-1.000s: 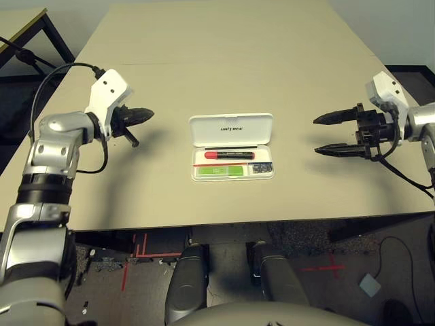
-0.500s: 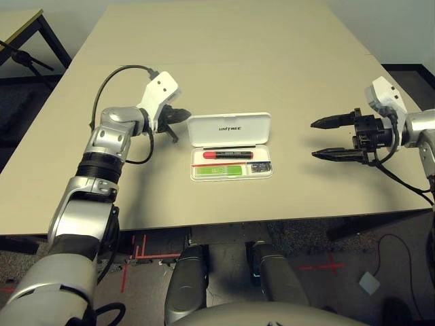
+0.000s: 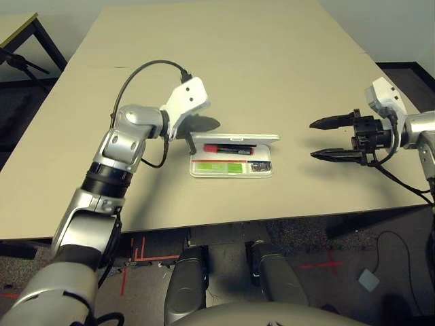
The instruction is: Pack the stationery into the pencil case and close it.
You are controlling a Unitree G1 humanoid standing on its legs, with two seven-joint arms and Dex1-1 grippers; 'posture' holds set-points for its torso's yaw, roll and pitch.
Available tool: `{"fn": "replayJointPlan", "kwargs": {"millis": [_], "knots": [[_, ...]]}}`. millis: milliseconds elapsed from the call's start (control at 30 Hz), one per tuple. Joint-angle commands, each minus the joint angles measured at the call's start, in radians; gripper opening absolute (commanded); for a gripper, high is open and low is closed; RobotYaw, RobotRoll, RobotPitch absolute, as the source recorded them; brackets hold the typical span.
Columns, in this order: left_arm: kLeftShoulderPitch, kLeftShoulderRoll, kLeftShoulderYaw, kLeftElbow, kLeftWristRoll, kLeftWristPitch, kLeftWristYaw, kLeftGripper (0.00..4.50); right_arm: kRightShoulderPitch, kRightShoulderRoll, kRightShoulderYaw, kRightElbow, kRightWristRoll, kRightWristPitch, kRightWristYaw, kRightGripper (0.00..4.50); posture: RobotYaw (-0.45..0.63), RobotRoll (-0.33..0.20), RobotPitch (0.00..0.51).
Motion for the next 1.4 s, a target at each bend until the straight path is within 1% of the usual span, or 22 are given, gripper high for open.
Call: {"fn": "replayJointPlan", "kwargs": {"millis": [33,200,500,733,1067,1400], "knots": [[0.044,0.031,-0.051,-0.063,0.012,0.004,-0.023,0.05,-0.014,0.011,0.001,0.009,0.000,-0.008,0.005,4.50,0.00,0.000,0.125],[0.068,0.071,-0.069,-0.066,0.037,-0.044,-0.027,0.05,-0.019,0.017,0.002,0.014,-0.002,-0.009,0.006,4.50,0.00,0.000,0.125],[0.092,0.088,-0.117,-0.112,0.046,-0.056,-0.032,0.05,-0.019,0.021,-0.001,0.018,-0.002,-0.011,0.003,4.50,0.00,0.000,0.124],[0.145,0.132,-0.086,-0.121,0.026,-0.028,-0.033,0.05,-0.006,0.020,-0.010,0.009,0.004,-0.008,-0.003,4.50,0.00,0.000,0.121],[0.151,0.085,-0.147,-0.144,0.043,-0.030,-0.018,0.05,-0.024,0.032,-0.005,0.026,0.001,-0.012,-0.006,4.50,-0.01,0.000,0.119],[0.155,0.053,-0.180,-0.149,0.056,-0.028,-0.006,0.05,-0.014,0.029,-0.008,0.021,0.004,-0.013,-0.006,4.50,-0.01,0.000,0.121]]}}
